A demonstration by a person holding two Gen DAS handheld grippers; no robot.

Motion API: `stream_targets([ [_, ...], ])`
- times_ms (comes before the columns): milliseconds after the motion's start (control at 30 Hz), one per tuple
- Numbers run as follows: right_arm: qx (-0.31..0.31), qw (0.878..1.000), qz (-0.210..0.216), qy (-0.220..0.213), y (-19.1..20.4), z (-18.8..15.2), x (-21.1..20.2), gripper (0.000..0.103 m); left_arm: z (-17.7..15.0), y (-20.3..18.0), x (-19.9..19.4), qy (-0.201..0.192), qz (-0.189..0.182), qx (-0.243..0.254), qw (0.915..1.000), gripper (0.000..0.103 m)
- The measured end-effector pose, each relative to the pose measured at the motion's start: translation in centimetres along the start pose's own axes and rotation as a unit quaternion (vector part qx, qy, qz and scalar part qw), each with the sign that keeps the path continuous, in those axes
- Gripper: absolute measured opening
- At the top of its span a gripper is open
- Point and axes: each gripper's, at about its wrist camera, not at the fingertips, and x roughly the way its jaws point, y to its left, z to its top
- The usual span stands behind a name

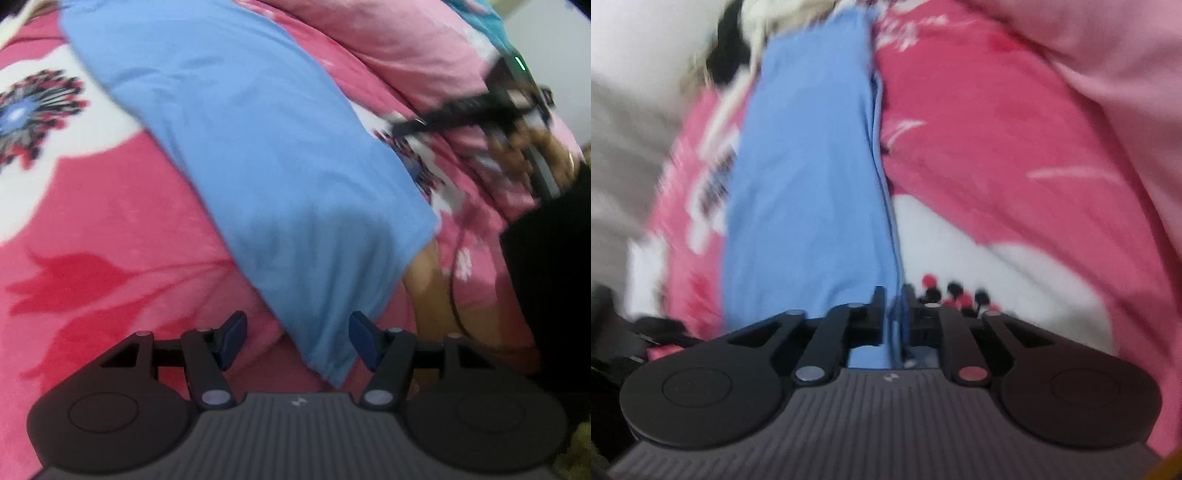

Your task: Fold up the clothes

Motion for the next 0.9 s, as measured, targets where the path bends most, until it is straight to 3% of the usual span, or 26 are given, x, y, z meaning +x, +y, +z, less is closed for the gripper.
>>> stream_targets([
  [33, 0.019, 1.0, 0.009, -0.007, -0.7, -0.3, -0.2, 0.03, 0.3, 0.5, 0.0, -0.007, -0.002, -0.014, 0.9999, 0.061],
  [200, 0.086, 0.995, 0.051, -0.022, -2.9, 0.2, 1.5, 0.031, 1.9, 3.4, 0.7, -0.051, -0.015, -0.102, 0.9933, 0.054],
  [300, 0.117, 0.989, 0.091, -0.002, -3.2, 0.1, 3.4, 0.032, 1.8, 4.9, 1.0, -0.057, -0.051, -0.151, 0.9856, 0.052],
  [433, 0.1, 0.988, 0.108, 0.045, -2.3, -1.2, 4.1, 0.031, 0.2, 4.2, 1.7, -0.02, -0.088, -0.137, 0.9864, 0.046],
  [567, 0.115, 0.982, 0.126, 0.075, -2.8, -3.0, 3.7, 0.031, -0.7, 4.0, 2.4, -0.001, -0.121, -0.146, 0.9819, 0.045],
  [633, 0.11, 0.983, 0.122, 0.086, -2.7, -3.7, 3.6, 0.028, -0.5, 4.5, 2.9, 0.004, -0.13, -0.159, 0.9787, 0.037],
  [700, 0.091, 0.987, 0.105, 0.078, -2.0, -3.6, 3.7, 0.01, -0.5, 4.7, 3.5, 0.021, -0.141, -0.164, 0.9761, 0.005],
  [767, 0.073, 0.989, 0.102, 0.072, -1.1, -3.5, 3.5, 0.003, -0.6, 4.2, 3.8, 0.042, -0.143, -0.153, 0.977, 0.004],
  [900, 0.032, 0.987, 0.147, 0.048, 0.8, -3.1, 0.5, 0.002, 0.1, 4.1, -0.6, -0.013, -0.185, -0.112, 0.9762, 0.004],
])
